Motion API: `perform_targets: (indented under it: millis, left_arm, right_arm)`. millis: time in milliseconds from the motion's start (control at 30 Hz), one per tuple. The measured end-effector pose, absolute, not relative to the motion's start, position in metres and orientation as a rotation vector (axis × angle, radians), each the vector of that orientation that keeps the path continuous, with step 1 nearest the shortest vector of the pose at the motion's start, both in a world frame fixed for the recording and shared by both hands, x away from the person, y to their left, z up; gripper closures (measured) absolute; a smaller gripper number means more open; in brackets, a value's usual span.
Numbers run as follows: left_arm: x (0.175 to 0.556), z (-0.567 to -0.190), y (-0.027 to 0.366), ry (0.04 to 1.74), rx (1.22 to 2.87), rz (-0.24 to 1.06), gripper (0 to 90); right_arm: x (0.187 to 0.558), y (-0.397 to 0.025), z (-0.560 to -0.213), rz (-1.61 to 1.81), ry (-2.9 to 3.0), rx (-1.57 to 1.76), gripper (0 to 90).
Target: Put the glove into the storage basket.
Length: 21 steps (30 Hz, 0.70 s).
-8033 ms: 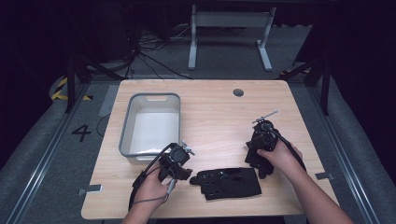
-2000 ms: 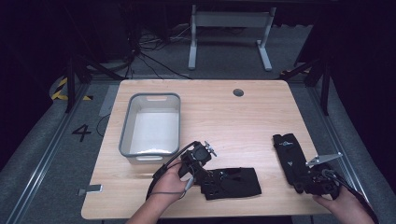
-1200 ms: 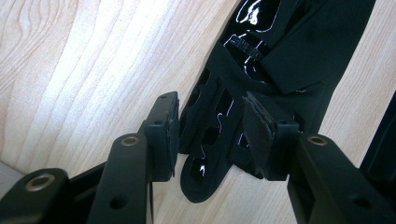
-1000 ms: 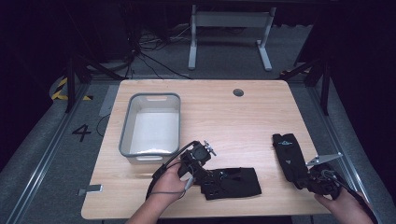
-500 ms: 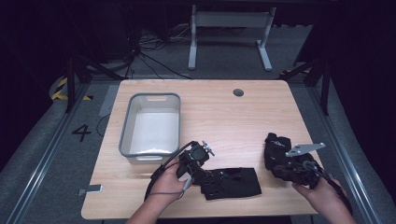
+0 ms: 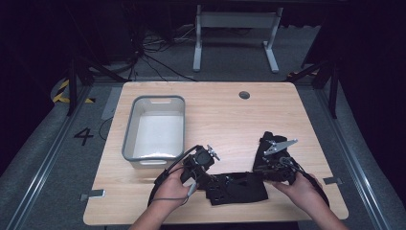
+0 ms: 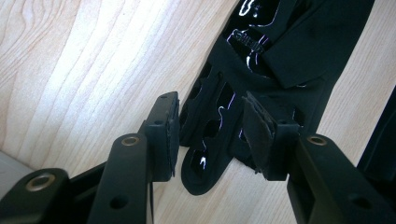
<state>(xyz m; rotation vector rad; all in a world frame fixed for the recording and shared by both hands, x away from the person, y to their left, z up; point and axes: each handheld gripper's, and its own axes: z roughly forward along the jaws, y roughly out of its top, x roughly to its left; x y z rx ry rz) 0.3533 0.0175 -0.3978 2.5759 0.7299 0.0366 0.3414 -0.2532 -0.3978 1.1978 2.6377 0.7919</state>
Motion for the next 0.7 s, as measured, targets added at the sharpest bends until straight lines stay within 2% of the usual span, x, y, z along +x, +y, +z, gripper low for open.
perform_targets:
  millis: [133,367,700]
  left_arm:
    - [0.352,-0.397,0.012,0.709,2.575,0.026,56.6]
    - [0.348,-0.390,-0.008,0.651,2.545,-0.013,56.8]
    - [0.345,-0.387,-0.043,0.592,2.548,-0.058,56.6]
  right_arm:
    - [0.342,-0.265,-0.390,0.860,2.600,1.201,73.3]
    - [0.352,-0.297,-0.379,0.902,2.510,1.269,71.0]
    - [0.388,-0.328,-0.379,0.861,2.441,1.307,69.1]
